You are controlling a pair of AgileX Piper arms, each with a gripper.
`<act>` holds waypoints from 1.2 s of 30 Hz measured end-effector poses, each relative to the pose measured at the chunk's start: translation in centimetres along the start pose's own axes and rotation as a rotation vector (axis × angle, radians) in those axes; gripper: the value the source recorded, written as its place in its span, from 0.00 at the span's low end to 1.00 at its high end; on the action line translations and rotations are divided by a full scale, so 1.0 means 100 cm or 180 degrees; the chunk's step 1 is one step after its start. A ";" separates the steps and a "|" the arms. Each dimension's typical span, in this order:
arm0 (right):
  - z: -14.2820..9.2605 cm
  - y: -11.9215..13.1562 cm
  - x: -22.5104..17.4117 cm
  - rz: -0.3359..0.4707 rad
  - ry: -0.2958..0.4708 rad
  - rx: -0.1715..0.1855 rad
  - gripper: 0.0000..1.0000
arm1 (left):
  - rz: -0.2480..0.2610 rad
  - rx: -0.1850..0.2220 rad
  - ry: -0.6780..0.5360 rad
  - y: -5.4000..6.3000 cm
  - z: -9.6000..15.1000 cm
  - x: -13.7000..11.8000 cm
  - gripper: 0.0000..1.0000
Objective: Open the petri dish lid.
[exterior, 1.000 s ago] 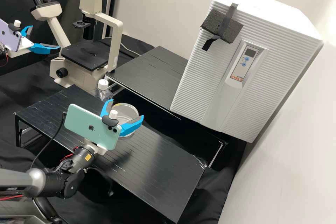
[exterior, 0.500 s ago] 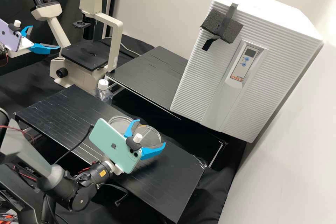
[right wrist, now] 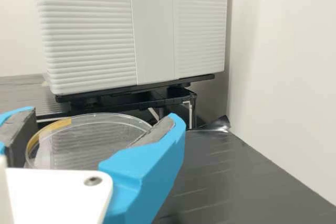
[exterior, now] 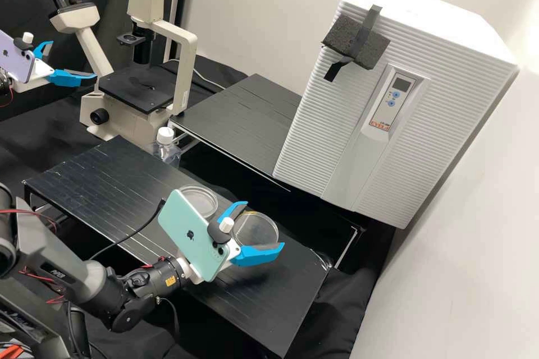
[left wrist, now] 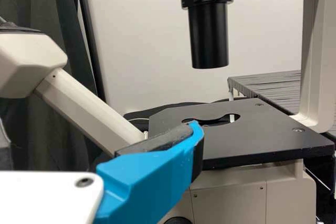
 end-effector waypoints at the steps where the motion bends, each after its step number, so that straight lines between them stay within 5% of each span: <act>1: -0.001 -0.001 0.001 0.0000 0.0002 -0.0030 0.00 | 0.0000 0.0000 0.0000 0.000 0.000 0.000 1.00; 8: 0.004 -0.013 0.006 -0.0154 -0.0123 -0.0136 0.00 | 0.0000 0.0000 0.0000 0.000 0.000 0.000 1.00; 20: 0.009 -0.016 0.008 -0.0142 -0.0272 -0.0104 0.00 | 0.0000 0.0000 0.0000 0.000 0.000 0.000 1.00; 21: 0.009 -0.017 0.008 -0.0151 -0.0272 -0.0112 1.00 | 0.0000 0.0000 0.0000 0.000 0.000 0.000 1.00; 36: 0.009 -0.018 0.009 -0.0156 -0.0244 -0.0152 1.00 | 0.0000 0.0000 0.0000 0.000 0.000 0.000 1.00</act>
